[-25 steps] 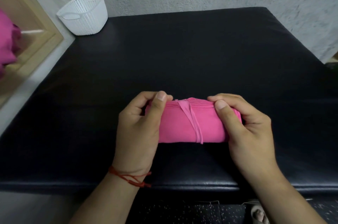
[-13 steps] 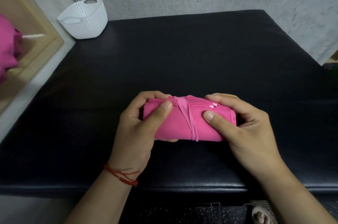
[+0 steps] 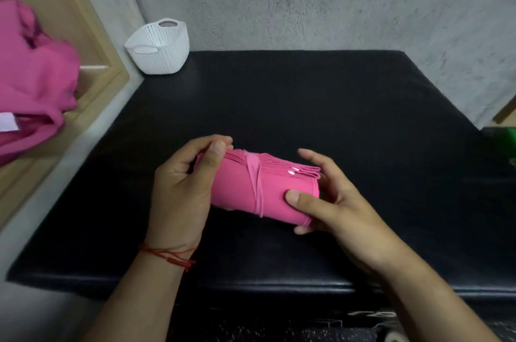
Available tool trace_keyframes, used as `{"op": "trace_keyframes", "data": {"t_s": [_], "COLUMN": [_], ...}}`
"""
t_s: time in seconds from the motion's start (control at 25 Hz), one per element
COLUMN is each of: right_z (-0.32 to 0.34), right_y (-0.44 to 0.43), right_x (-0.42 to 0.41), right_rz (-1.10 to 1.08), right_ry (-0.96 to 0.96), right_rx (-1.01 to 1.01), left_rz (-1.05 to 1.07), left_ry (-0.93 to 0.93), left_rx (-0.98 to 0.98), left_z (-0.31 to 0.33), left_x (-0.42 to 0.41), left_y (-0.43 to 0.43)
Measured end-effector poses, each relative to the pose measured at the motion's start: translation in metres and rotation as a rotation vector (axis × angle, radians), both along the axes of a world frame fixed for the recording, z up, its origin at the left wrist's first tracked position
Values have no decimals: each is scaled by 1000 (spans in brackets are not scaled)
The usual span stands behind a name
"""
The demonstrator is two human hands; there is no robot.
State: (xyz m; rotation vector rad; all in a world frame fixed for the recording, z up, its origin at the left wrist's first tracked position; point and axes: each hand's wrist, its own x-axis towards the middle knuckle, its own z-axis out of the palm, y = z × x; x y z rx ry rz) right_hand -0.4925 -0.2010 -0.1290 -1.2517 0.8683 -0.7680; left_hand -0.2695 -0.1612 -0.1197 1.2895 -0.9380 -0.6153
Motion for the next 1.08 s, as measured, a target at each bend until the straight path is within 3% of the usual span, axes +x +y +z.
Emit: {"op": "trace_keyframes", "data": {"t_s": [0.12,0.24,0.48,0.56,0.68,0.8,1.08], "right_z": [36,67,91,87,92,118,92], "right_y": [-6,-13,-36,-52,-87,-131,-139], "right_x": [35,91,214,252,312,365,396], "right_rz": [106,17,-132,-141,-196,-186,119], "right_ry": [40,-47,-383,-451,-516,-580,-407], "right_rx": [-131,-104,522,620,598,440,354], "left_rz": [68,121,133,132,121,109,167], "left_ry": [128,300,431,454,503,503,499], "left_rx": [-23,-123,-219,-231,-232,-215,-212], "left_z": [16,30,42,41,35,29,29], "left_x": [32,76,148,158,170,177,194], "left_y": [8,18,47,51,52,52,57]}}
